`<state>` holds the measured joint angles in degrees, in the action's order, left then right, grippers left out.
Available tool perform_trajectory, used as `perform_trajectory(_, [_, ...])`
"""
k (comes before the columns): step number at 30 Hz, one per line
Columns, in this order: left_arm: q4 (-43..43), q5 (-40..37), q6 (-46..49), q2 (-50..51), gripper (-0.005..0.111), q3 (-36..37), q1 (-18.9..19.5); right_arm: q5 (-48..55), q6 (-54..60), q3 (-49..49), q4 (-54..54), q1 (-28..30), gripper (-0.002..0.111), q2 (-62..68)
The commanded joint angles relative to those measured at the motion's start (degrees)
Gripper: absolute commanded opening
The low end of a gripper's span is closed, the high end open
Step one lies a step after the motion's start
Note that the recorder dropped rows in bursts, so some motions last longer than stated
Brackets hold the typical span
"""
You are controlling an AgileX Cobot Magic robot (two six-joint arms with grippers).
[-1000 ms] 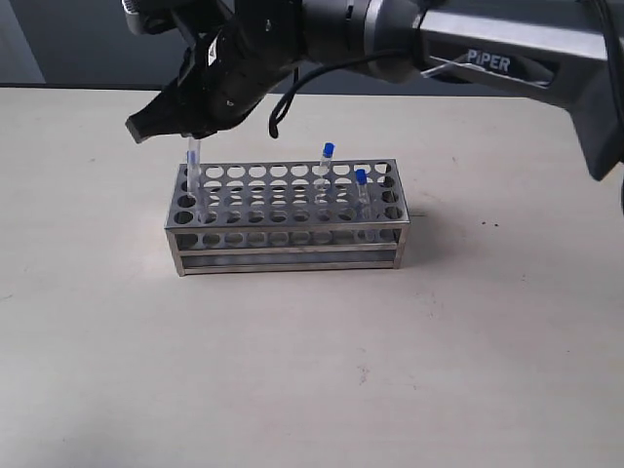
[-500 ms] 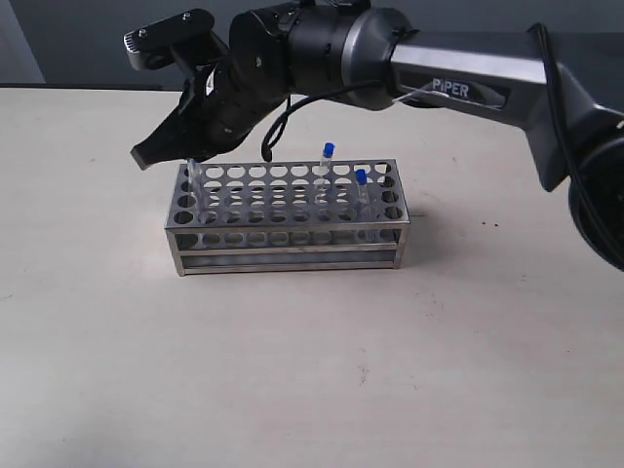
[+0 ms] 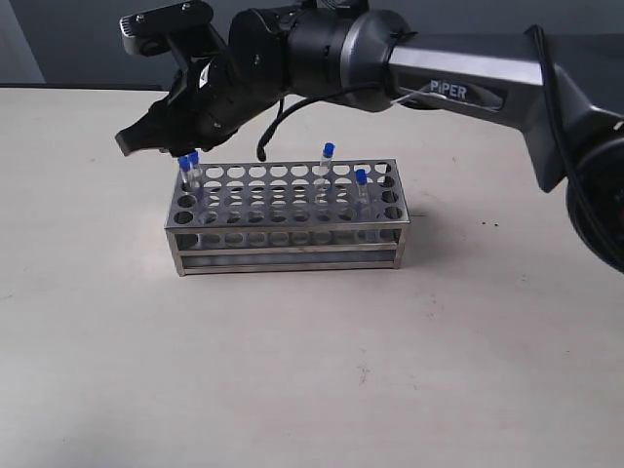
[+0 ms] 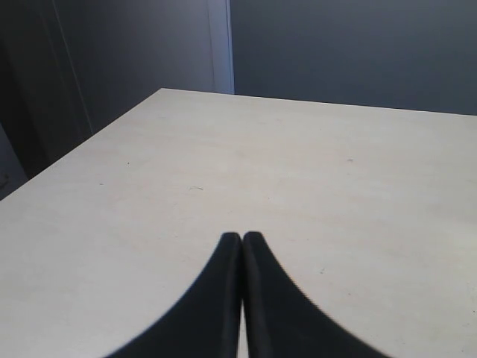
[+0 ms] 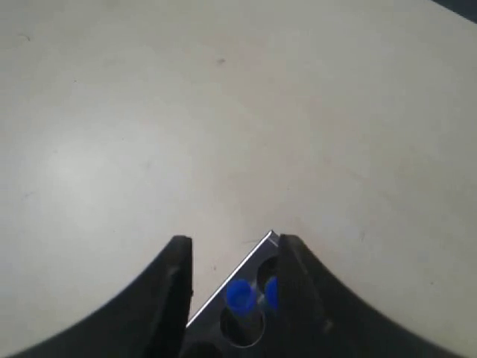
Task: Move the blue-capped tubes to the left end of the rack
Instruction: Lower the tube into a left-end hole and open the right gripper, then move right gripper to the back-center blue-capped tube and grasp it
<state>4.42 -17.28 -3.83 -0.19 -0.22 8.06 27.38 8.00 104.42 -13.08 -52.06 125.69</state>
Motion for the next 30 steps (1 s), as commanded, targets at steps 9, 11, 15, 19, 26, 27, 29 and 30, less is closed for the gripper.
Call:
perform_trajectory(9, [-0.3, 0.7, -0.1, 0.2, 0.0, 0.2, -0.3, 23.0, -32.8, -0.1, 39.0, 0.1, 0.012, -7.6])
perform_trajectory(11, [-0.3, 0.8, -0.1, 0.2, 0.0, 0.2, -0.3, 29.3, -31.0, -0.3, 38.1, 1.5, 0.013, -7.0])
perform_trajectory(15, [-0.3, 0.9, -0.1, 0.2, 0.0, 0.2, -0.3, 27.7, -27.9, -0.3, 27.6, 7.4, 0.03, -5.5])
perform_trajectory(19, [-0.3, 0.9, -0.1, 0.2, 0.0, 0.2, -0.3, 27.2, -27.8, -0.3, 24.6, 9.4, 0.05, -5.3])
perform_trajectory(26, [-0.3, 0.9, -0.1, 0.2, 0.0, 0.2, -0.3, 24.7, -27.0, -0.3, 24.3, 9.4, 0.034, -3.9])
perform_trajectory(27, [-0.3, 0.9, -0.1, 0.2, 0.0, 0.2, -0.3, 24.9, -27.0, -0.3, 24.5, 9.4, 0.034, -3.4])
perform_trajectory(29, [-0.3, 0.9, -0.1, 0.2, 0.0, 0.2, -0.3, 25.4, -27.0, -0.3, 24.5, 9.4, 0.034, -2.5])
perform_trajectory(30, [-0.3, 0.9, -0.1, 0.2, 0.0, 0.2, -0.3, 25.4, -27.0, -0.3, 24.5, 9.4, 0.034, -2.1])
